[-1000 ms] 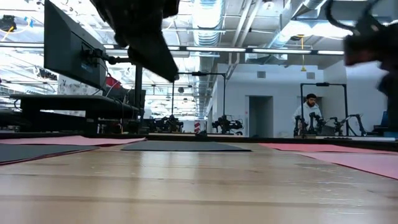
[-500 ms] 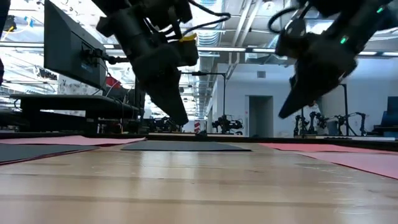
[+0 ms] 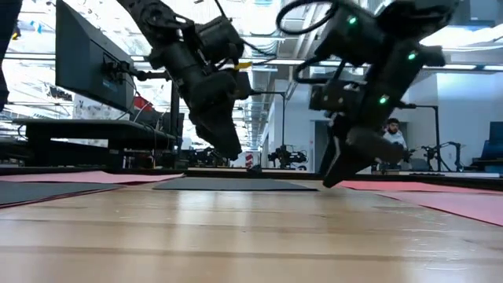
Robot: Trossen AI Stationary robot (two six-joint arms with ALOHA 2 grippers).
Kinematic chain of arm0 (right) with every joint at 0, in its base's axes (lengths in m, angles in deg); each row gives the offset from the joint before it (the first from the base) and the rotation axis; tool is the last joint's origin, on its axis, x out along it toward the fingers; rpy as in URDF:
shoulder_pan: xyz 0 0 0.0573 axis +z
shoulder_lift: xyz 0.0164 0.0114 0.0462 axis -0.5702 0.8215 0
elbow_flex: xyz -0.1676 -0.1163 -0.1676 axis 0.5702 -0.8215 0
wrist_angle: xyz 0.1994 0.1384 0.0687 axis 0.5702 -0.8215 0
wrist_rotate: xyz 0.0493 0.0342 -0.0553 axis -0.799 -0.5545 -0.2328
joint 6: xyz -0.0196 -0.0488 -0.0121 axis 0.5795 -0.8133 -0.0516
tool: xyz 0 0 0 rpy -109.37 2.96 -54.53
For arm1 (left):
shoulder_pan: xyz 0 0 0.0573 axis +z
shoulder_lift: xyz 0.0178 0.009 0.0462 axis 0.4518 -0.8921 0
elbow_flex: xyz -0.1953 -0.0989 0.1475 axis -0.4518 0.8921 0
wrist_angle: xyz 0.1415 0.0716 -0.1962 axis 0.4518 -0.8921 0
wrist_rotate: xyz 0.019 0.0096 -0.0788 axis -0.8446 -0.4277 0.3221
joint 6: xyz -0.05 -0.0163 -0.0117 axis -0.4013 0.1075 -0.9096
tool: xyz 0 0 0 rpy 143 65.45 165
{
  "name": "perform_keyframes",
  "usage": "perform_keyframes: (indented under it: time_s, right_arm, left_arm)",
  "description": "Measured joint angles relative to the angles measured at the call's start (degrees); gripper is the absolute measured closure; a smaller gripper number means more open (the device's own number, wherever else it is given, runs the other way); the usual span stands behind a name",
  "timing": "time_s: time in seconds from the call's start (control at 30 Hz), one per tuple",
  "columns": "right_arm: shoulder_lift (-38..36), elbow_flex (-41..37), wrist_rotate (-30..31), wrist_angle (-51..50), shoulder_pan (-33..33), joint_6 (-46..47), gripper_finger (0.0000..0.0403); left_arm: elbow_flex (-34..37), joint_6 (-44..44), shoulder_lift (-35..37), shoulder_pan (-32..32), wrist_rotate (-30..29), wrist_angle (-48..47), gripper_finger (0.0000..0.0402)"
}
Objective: Organize paper
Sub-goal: Move the black paper to the bottom middle of the table
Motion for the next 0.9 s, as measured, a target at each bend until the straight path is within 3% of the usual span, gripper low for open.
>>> perform_keyframes:
  time_s: [0.43, 0.63, 0.9]
  right_arm:
    - [1.7, 0.7, -0.5, 0.6, -2.8, -18.5, 0.0202]
    - [1.7, 0.7, -0.4, 0.4, -2.2, -19.4, 0.0202]
    - [1.8, 0.6, 0.6, 0.1, -0.8, -19.0, 0.0202]
  left_arm:
    - [0.0, 1.4, 0.0, 8.5, 2.1, -2.4, 0.0201]
    - [0.0, 1.5, -0.3, 9.6, 2.1, -2.5, 0.0201]
    - [-0.2, 1.6, -8.4, 9.6, 4.6, 1.0, 0.0201]
